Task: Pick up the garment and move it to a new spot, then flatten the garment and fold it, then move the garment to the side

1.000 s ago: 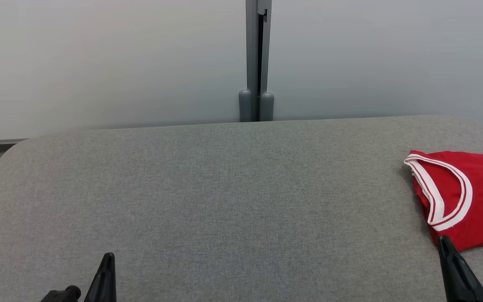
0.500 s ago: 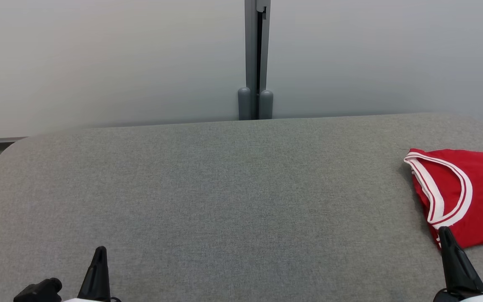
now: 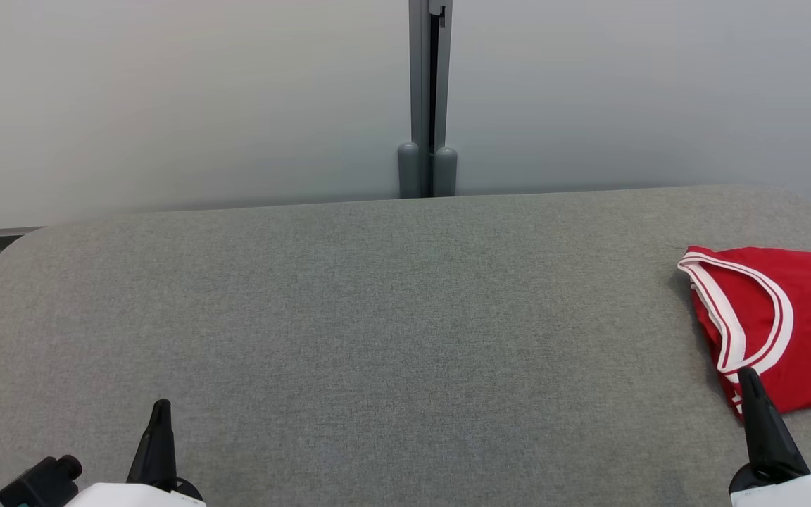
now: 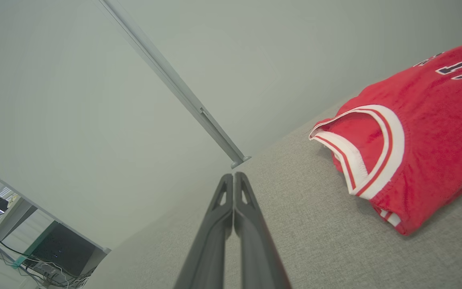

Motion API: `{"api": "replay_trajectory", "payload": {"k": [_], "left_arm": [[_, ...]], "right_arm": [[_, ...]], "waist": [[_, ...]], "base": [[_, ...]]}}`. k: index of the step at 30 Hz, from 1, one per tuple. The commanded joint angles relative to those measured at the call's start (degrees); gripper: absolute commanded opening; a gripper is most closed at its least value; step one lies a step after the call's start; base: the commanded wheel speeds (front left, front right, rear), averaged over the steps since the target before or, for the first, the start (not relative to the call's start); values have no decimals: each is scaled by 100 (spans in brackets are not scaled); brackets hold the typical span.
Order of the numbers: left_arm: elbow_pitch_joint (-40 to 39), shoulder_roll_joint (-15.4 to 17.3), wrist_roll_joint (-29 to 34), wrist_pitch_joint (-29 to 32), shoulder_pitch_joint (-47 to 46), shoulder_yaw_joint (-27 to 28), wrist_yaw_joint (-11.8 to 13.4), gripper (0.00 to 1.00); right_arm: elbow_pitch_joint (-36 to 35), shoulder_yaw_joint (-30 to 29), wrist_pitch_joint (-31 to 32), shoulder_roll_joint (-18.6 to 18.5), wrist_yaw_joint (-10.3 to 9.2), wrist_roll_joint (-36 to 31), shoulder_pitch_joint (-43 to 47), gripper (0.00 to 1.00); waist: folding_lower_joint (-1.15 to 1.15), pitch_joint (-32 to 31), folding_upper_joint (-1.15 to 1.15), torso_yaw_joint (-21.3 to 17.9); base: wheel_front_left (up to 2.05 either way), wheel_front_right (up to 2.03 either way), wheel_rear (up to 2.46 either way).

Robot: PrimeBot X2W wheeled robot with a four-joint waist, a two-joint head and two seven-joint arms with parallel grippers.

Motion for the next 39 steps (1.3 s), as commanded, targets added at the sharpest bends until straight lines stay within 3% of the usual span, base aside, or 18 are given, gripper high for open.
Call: {"api": "replay_trajectory", "payload": {"k": [1,39], "left_arm": [[-60,14,-181,43,-221,72,-48,0],[42,-142,-2449,691,-660,455,-338,0]], "right_arm": [[-7,-42,11,-26,1,211,-158,0],[732,-175,206,109,1,2608,-815,0]], "waist": [[0,4,0,-2],[0,118,0,-47]], "base": [[0,0,0],[0,0,0]]}}
